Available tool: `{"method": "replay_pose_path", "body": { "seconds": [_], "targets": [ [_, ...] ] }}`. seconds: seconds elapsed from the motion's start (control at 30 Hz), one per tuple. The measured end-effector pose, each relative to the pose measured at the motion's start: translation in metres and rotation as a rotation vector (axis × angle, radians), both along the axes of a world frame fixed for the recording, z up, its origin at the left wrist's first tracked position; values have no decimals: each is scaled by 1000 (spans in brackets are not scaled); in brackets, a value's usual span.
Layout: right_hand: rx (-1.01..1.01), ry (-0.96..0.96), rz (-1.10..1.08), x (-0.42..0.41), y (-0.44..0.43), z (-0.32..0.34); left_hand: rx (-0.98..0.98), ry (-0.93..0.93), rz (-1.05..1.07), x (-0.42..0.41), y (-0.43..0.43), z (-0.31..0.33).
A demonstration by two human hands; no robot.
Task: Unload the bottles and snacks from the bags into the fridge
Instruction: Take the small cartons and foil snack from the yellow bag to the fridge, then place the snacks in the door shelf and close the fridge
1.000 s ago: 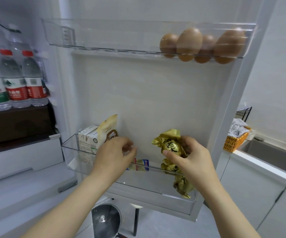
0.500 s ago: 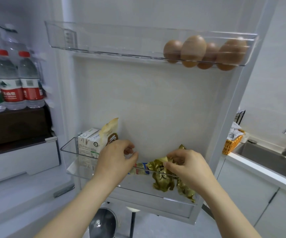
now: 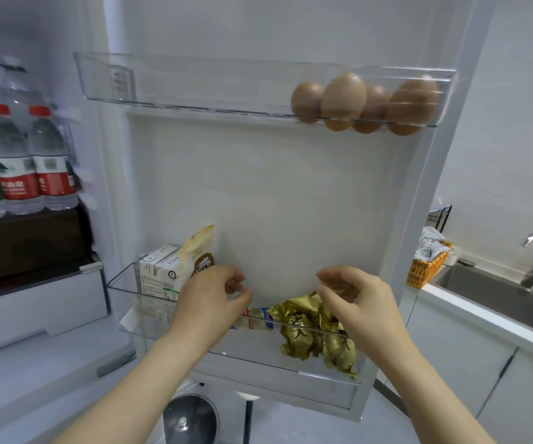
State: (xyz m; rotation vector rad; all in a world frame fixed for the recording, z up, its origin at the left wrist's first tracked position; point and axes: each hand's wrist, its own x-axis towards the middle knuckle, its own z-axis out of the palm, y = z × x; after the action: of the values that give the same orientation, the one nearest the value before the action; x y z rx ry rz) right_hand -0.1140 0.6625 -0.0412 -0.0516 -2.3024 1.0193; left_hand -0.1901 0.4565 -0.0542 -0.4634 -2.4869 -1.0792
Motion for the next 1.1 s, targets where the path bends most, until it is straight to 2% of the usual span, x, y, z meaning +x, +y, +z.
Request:
{"method": "replay_pose_path", "body": {
  "seconds": [0.3, 0.63, 0.8, 0.87, 1.0, 1.1],
  "targets": [
    [19, 215, 72, 40, 44, 28, 50, 45, -58, 27, 23, 13],
    [62, 280, 32, 30, 109, 13, 13, 55, -38, 80, 89, 15],
    [-18, 298, 29, 9, 111, 0, 5, 49, 18, 89, 109, 0],
    [-39, 279, 25, 1, 114, -5, -1, 61, 37, 87, 111, -2],
    [-145, 104, 107, -11, 125, -15, -21, 68, 44, 87, 114, -3],
    [-112, 71, 108, -10, 128, -18, -33, 73, 41, 91, 110, -4]
  ]
}}
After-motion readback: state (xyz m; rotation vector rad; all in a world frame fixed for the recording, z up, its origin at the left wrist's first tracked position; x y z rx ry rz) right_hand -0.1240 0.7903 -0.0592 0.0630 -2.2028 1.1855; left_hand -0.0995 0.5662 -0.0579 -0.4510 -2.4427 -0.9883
